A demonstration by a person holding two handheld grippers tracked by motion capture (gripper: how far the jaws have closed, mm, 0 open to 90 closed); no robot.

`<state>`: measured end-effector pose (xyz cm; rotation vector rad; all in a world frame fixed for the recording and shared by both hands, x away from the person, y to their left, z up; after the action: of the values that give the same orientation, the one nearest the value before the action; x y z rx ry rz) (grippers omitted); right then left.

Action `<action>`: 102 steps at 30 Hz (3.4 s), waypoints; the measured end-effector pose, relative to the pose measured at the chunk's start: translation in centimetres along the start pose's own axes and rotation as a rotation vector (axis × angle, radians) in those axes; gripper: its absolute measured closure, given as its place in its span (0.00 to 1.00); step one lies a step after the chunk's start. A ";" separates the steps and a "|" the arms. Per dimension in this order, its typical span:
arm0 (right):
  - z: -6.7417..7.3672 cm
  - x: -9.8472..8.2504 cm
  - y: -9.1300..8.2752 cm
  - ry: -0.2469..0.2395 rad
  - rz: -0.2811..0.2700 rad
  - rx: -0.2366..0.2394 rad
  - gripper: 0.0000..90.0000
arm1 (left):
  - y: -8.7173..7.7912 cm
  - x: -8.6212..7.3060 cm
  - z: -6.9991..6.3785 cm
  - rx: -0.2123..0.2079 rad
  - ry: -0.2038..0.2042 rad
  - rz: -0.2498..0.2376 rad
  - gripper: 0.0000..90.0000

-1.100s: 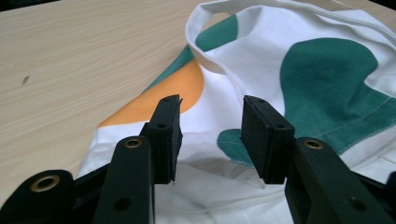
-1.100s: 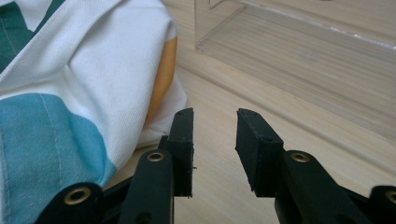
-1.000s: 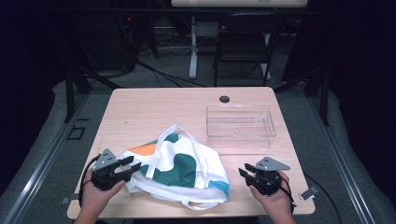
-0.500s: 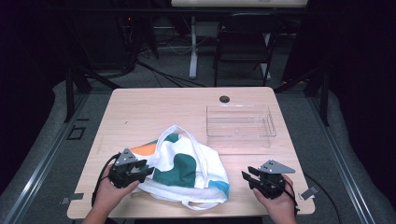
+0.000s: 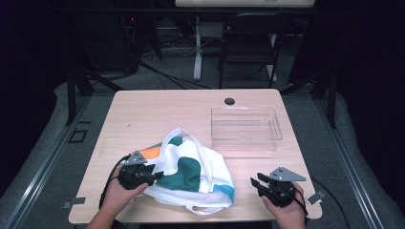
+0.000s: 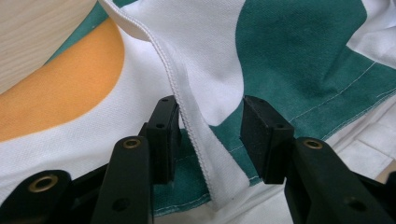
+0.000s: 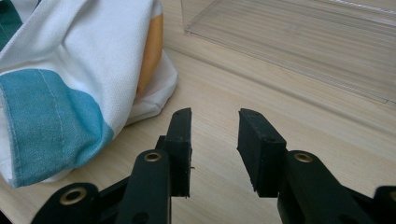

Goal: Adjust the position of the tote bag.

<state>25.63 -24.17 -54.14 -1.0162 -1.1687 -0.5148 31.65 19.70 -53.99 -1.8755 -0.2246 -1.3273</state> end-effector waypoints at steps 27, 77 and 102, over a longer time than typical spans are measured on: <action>0.8 1.1 1.8 -0.034 -0.032 0.059 0.76 | -1.8 -0.9 -0.5 -0.010 -0.001 0.026 0.96; 5.2 5.9 3.2 -0.107 -0.037 0.290 0.91 | -3.5 4.9 0.0 0.017 0.059 -0.065 0.98; 8.1 8.9 5.0 -0.165 -0.020 0.376 0.87 | -3.4 7.0 1.2 0.021 0.040 -0.098 0.98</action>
<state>28.62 -13.36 -47.50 -0.7315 -1.3623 -0.2150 33.59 20.68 -46.41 -1.8394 -0.3121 -1.4213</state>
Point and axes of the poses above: each handheld gripper's, and its own axes: y roughly forward along the jaws, x roughly out of its top, z roughly to its left, the point moved 1 cm from there along y, roughly forward along the jaws, and after that the axes turned 14 degrees about -z, right-handed, at the moved point
